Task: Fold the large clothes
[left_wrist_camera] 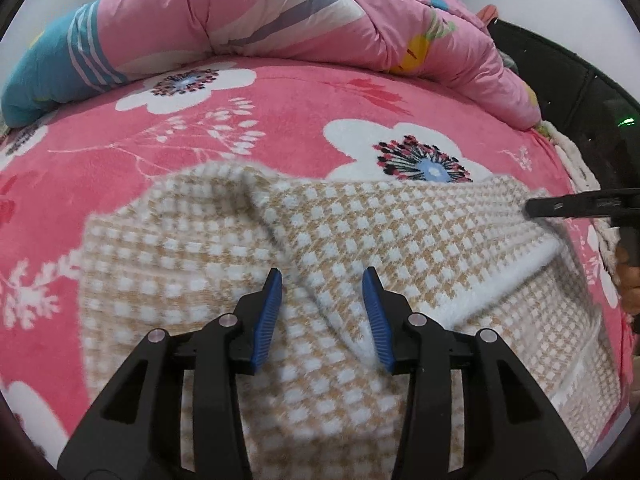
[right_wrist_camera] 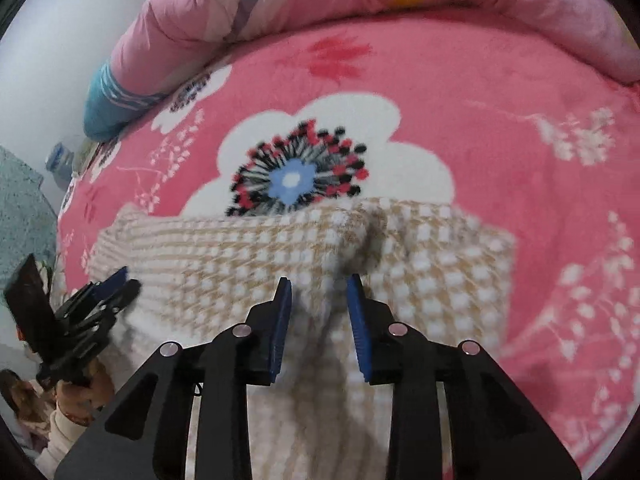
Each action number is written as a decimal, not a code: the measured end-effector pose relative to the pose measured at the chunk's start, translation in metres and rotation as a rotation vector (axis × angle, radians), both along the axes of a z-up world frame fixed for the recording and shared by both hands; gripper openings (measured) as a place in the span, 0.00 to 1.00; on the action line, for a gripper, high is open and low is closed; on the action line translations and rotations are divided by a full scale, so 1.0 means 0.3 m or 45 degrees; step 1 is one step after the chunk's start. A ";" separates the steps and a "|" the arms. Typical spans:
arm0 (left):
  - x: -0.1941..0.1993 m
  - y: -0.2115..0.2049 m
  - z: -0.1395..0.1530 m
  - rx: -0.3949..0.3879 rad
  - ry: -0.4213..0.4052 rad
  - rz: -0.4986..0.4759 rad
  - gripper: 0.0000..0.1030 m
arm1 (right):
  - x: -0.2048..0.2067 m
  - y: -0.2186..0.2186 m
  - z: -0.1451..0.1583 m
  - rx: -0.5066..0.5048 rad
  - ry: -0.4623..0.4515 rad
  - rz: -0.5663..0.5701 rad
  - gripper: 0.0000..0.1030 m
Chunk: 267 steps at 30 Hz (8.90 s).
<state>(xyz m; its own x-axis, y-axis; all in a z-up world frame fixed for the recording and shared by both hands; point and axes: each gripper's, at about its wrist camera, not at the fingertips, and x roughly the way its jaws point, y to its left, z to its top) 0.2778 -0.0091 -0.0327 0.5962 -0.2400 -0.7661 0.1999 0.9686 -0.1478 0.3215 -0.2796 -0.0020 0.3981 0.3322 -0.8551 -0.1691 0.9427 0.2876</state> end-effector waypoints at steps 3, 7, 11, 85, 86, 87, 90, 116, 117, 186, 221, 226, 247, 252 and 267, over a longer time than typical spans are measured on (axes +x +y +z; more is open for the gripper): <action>0.006 -0.007 0.075 0.031 -0.078 -0.004 0.40 | -0.026 0.064 0.063 -0.014 -0.081 0.082 0.36; 0.071 -0.080 0.108 0.063 -0.096 -0.039 0.41 | 0.010 0.215 0.041 -0.064 -0.143 0.193 0.37; 0.123 -0.148 -0.016 0.216 0.045 -0.053 0.46 | 0.032 0.275 -0.126 -0.196 -0.077 0.251 0.50; -0.506 0.302 -0.005 -0.085 -0.052 -0.002 0.39 | -0.758 0.268 -0.198 0.037 -0.081 0.385 0.90; -0.474 0.291 -0.036 -0.031 0.016 0.016 0.39 | -0.759 0.270 -0.198 0.035 -0.081 0.384 0.90; -0.457 0.292 -0.055 -0.020 0.057 0.023 0.39 | -0.759 0.269 -0.197 0.034 -0.082 0.386 0.90; -0.443 0.295 -0.057 -0.046 0.073 0.046 0.41 | -0.759 0.269 -0.196 0.036 -0.082 0.385 0.90; -0.499 0.166 -0.067 0.094 0.112 -0.027 0.49 | -0.770 0.254 -0.191 0.045 -0.094 0.377 0.90; -0.506 0.151 -0.064 0.139 0.105 -0.013 0.50 | -0.774 0.245 -0.183 0.050 -0.093 0.373 0.90; -0.570 -0.014 -0.060 0.569 -0.045 0.104 0.50 | -0.629 -0.171 -0.176 0.129 0.003 0.022 0.44; -0.566 -0.018 -0.062 0.576 -0.048 0.100 0.50 | -0.623 -0.143 -0.178 0.069 -0.006 0.026 0.44; -0.567 -0.020 -0.062 0.576 -0.048 0.101 0.50 | -0.622 -0.139 -0.179 0.064 -0.007 0.023 0.44; -0.566 -0.018 -0.061 0.580 -0.050 0.098 0.50 | -0.620 -0.133 -0.181 0.061 -0.010 0.018 0.44; -0.565 -0.019 -0.060 0.581 -0.050 0.099 0.50 | -0.618 -0.134 -0.183 0.056 -0.011 0.022 0.44; -0.564 -0.021 -0.060 0.583 -0.050 0.101 0.50 | -0.613 -0.127 -0.182 0.050 -0.013 0.030 0.44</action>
<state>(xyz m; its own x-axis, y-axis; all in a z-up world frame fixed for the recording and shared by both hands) 0.1087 -0.0154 -0.0506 0.6297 0.1651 -0.7591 0.1197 0.9449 0.3048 0.1374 -0.3178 -0.0567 0.3980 0.3749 -0.8373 -0.1943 0.9264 0.3224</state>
